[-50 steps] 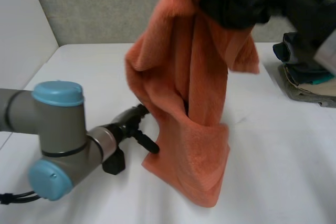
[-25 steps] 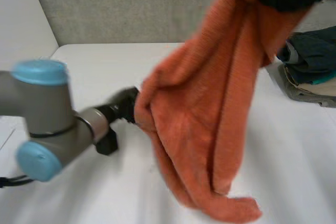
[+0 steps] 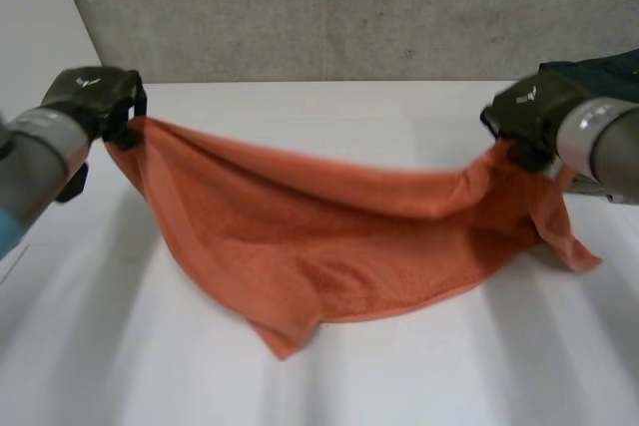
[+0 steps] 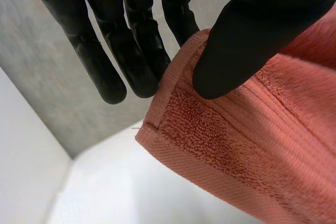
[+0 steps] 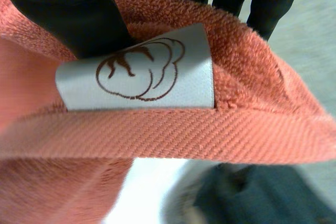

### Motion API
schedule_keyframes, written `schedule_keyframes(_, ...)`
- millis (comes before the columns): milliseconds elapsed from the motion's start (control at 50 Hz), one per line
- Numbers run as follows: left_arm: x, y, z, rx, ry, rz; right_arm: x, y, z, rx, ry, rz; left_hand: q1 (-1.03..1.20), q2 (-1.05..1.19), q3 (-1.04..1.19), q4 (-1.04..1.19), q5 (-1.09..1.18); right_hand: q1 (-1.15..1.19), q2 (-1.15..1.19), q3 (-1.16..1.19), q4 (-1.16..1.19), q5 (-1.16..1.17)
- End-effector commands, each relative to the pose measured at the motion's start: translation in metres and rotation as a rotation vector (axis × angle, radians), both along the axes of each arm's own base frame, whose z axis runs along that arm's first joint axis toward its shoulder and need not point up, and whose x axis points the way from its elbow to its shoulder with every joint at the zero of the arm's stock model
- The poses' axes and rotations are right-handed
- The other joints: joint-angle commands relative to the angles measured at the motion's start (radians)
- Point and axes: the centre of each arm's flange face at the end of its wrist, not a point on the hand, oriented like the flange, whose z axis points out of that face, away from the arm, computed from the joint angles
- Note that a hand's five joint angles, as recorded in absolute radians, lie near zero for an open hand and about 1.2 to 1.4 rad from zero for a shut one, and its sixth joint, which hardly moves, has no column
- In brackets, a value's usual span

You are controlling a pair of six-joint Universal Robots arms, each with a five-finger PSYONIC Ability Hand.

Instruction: Fold the laundry.

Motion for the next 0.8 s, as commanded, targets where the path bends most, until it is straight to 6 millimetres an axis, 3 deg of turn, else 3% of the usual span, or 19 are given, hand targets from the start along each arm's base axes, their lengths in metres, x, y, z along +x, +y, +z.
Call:
schedule_keyframes(20,-0.030,-0.055,0.057,-0.414,-0.025,0.065,0.017,-0.060,0.052,-0.527,-0.171,-0.082,0.239,0.204,0.203,0.199,0.249,0.331,0.237,0.209,0.199,0.245)
schedule_keyframes(80,-0.028,-0.066,0.105,-0.707,0.059,0.099,0.018,-0.073,0.092,-0.819,-0.308,-0.139,0.239,0.204,0.203,0.199,0.249,0.331,0.237,0.209,0.199,0.245)
schedule_keyframes(140,-0.029,-0.058,0.145,-0.941,0.133,0.109,0.020,-0.072,0.116,-0.998,-0.393,-0.172,0.239,0.204,0.203,0.199,0.249,0.331,0.237,0.209,0.199,0.245)
schedule_keyframes(180,-0.027,-0.055,0.153,-0.984,0.147,0.115,0.022,-0.072,0.117,-1.011,-0.401,-0.169,0.239,0.204,0.203,0.199,0.249,0.331,0.237,0.209,0.199,0.245)
schedule_keyframes(220,-0.024,-0.053,0.148,-0.959,0.136,0.118,0.025,-0.071,0.112,-0.987,-0.401,-0.153,0.239,0.204,0.203,0.199,0.249,0.331,0.237,0.209,0.199,0.245)
schedule_keyframes(300,-0.024,-0.055,0.117,-0.842,0.097,0.111,0.033,-0.067,0.087,-0.883,-0.361,-0.108,0.239,0.204,0.203,0.199,0.249,0.331,0.237,0.209,0.199,0.245)
schedule_keyframes(380,-0.021,-0.053,0.069,-0.693,0.046,0.102,0.037,-0.062,0.053,-0.743,-0.301,-0.054,0.239,0.204,0.203,0.199,0.249,0.331,0.237,0.209,0.199,0.245)
schedule_keyframes(500,-0.016,-0.037,-0.017,-0.437,-0.034,0.076,0.033,-0.048,-0.015,-0.457,-0.192,0.013,0.239,0.204,0.203,0.199,0.249,0.331,0.237,0.209,0.199,0.245)
schedule_keyframes(540,-0.015,-0.033,-0.030,-0.396,-0.047,0.063,0.033,-0.044,-0.036,-0.376,-0.167,0.022,0.239,0.204,0.203,0.199,0.249,0.331,0.237,0.209,0.199,0.245)
schedule_keyframes(560,-0.016,-0.027,-0.045,-0.352,-0.062,0.043,0.032,-0.041,-0.058,-0.293,-0.142,0.025,0.239,0.204,0.203,0.199,0.249,0.323,0.229,0.202,0.192,0.237)
schedule_keyframes(640,-0.020,-0.015,-0.079,-0.258,-0.086,-0.004,0.029,-0.033,-0.098,-0.114,-0.113,0.015,0.239,0.204,0.203,0.199,0.249,0.147,0.053,0.026,0.016,0.061)
schedule_keyframes(720,-0.019,-0.009,-0.089,-0.221,-0.095,-0.012,0.025,-0.025,-0.111,0.016,-0.143,-0.015,0.239,0.204,0.203,0.199,0.249,-0.102,-0.196,-0.223,-0.233,-0.188)
schedule_keyframes(800,-0.014,-0.005,-0.087,-0.212,-0.098,-0.005,0.017,-0.025,-0.107,0.095,-0.220,-0.073,0.239,0.204,0.203,0.199,0.249,-0.205,-0.299,-0.326,-0.336,-0.291)
